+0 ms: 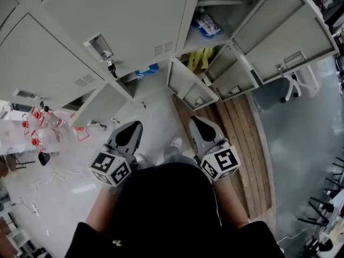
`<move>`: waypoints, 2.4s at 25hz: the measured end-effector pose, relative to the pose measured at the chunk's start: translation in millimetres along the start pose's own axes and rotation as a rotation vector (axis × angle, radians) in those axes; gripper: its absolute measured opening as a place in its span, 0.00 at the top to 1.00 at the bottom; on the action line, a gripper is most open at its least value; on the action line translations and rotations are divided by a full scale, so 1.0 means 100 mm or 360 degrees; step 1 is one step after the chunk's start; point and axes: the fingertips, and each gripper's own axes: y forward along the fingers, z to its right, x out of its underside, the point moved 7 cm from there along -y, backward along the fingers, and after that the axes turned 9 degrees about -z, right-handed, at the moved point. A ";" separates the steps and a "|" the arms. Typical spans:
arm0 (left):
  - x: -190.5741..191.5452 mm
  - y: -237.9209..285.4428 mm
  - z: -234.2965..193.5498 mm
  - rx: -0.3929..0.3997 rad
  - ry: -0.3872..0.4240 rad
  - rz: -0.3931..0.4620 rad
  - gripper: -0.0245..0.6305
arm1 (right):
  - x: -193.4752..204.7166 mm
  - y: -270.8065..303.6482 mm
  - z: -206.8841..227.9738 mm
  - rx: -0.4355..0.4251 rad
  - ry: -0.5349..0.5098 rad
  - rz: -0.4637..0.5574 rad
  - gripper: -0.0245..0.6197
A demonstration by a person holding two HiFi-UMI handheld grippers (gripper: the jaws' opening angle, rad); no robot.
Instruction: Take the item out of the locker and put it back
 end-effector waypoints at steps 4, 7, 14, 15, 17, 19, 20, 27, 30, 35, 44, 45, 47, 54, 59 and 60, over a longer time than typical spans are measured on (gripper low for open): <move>0.01 0.25 -0.03 -0.0008 -0.0298 0.0035 0.94 | -0.01 -0.04 0.26 -0.0061 0.0025 -0.0002 0.97; -0.01 0.41 -0.10 -0.0008 -0.0462 0.0068 0.94 | 0.03 -0.06 0.40 -0.0103 0.0042 -0.0020 0.97; 0.06 0.85 -0.41 0.0014 -0.0800 0.0107 0.94 | 0.09 -0.04 0.56 -0.0087 0.0076 -0.0065 0.97; 0.09 0.92 -0.47 0.0022 -0.0846 0.0106 0.94 | 0.09 -0.03 0.57 -0.0073 0.0077 -0.0074 0.97; 0.18 1.08 -0.58 0.0077 -0.0977 0.0111 0.94 | 0.08 -0.01 0.59 -0.0042 0.0079 -0.0088 0.97; 0.25 1.20 -0.71 0.0137 -0.1161 0.0142 0.94 | 0.08 0.02 0.59 -0.0010 0.0083 -0.0101 0.97; 0.29 1.25 -0.77 0.0156 -0.1269 0.0168 0.94 | 0.08 0.03 0.60 0.0007 0.0087 -0.0106 0.97; 0.46 1.60 -1.27 0.0198 -0.1573 0.0284 0.94 | 0.05 0.09 0.52 0.0113 0.0154 -0.0137 0.97; 0.54 1.72 -1.43 0.0171 -0.1626 0.0291 0.94 | 0.06 0.13 0.48 0.0135 0.0188 -0.0147 0.97; 0.67 1.94 -1.64 0.0163 -0.1658 0.0325 0.93 | 0.10 0.18 0.41 0.0177 0.0229 -0.0175 0.97; 0.85 2.39 -1.93 0.0112 -0.1732 0.0417 0.84 | 0.26 0.20 0.34 0.0283 0.0314 -0.0231 0.97; 0.86 2.44 -1.97 0.0106 -0.1727 0.0425 0.83 | 0.29 0.20 0.34 0.0295 0.0329 -0.0235 0.97; 0.86 2.54 -2.02 0.0105 -0.1723 0.0444 0.80 | 0.34 0.19 0.35 0.0327 0.0364 -0.0249 0.97; 0.87 2.79 -2.17 0.0068 -0.1773 0.0525 0.71 | 0.45 0.10 0.33 0.0440 0.0462 -0.0260 0.97; 0.91 2.94 -2.28 0.0034 -0.1798 0.0547 0.69 | 0.53 0.05 0.31 0.0496 0.0508 -0.0284 0.97; 0.92 2.96 -2.31 0.0021 -0.1809 0.0552 0.69 | 0.54 0.03 0.30 0.0507 0.0517 -0.0288 0.97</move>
